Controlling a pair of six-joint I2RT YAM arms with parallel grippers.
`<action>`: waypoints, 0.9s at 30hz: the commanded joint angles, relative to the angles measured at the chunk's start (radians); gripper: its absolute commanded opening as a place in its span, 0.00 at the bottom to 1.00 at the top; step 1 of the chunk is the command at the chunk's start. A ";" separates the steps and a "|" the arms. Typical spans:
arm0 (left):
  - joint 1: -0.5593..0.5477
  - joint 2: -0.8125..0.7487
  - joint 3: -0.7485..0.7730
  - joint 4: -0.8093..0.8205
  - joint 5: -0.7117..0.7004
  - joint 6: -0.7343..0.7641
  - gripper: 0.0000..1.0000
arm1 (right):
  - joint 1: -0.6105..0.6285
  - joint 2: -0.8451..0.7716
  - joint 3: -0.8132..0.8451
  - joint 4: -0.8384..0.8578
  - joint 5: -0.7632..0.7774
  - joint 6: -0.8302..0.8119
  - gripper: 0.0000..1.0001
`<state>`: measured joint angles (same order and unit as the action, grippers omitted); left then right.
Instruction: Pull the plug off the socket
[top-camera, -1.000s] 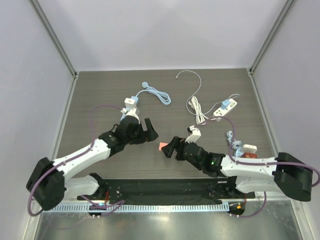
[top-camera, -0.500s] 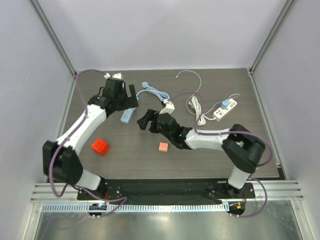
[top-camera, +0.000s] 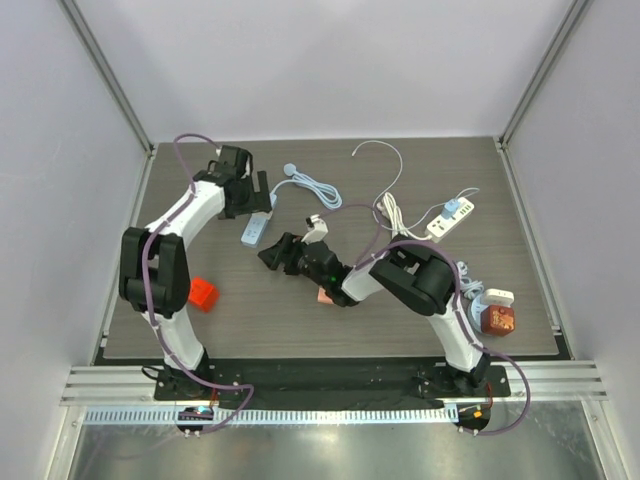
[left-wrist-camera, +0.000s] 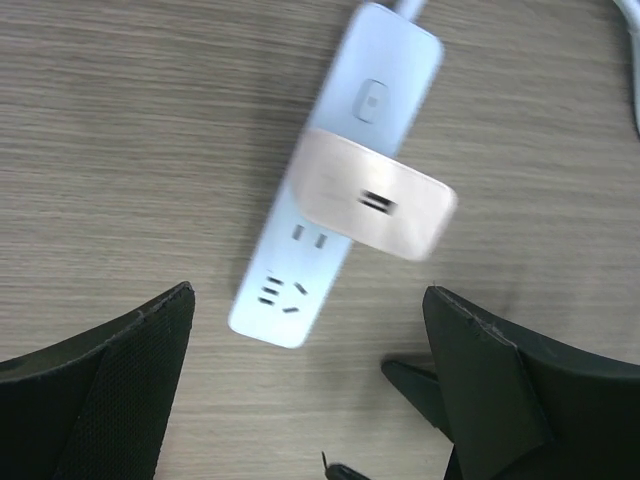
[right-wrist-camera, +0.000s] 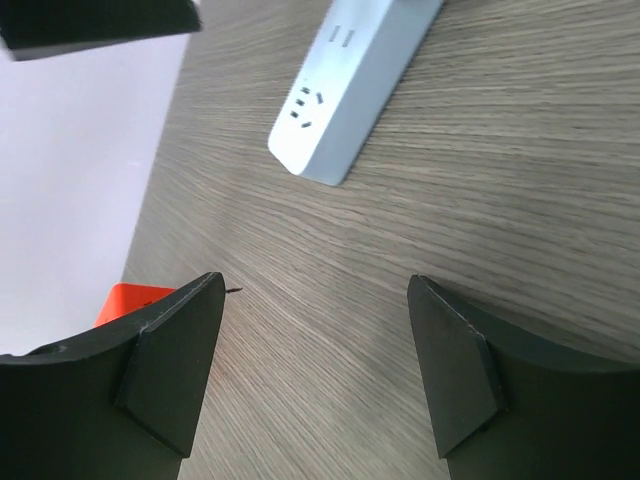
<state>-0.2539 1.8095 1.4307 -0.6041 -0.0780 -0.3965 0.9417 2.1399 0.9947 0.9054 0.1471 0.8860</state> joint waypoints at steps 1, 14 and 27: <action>0.068 0.008 -0.019 0.079 0.072 -0.024 0.95 | 0.019 0.060 0.004 0.170 -0.006 -0.004 0.80; 0.061 0.050 0.016 0.101 0.104 -0.033 0.95 | 0.020 0.112 0.012 0.144 -0.023 0.001 0.80; 0.030 0.143 0.056 0.124 0.124 -0.045 0.90 | 0.009 0.100 -0.022 0.145 -0.023 0.001 0.80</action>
<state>-0.2276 1.9518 1.4528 -0.5114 0.0315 -0.4412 0.9543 2.2337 0.9966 1.1351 0.1169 0.9016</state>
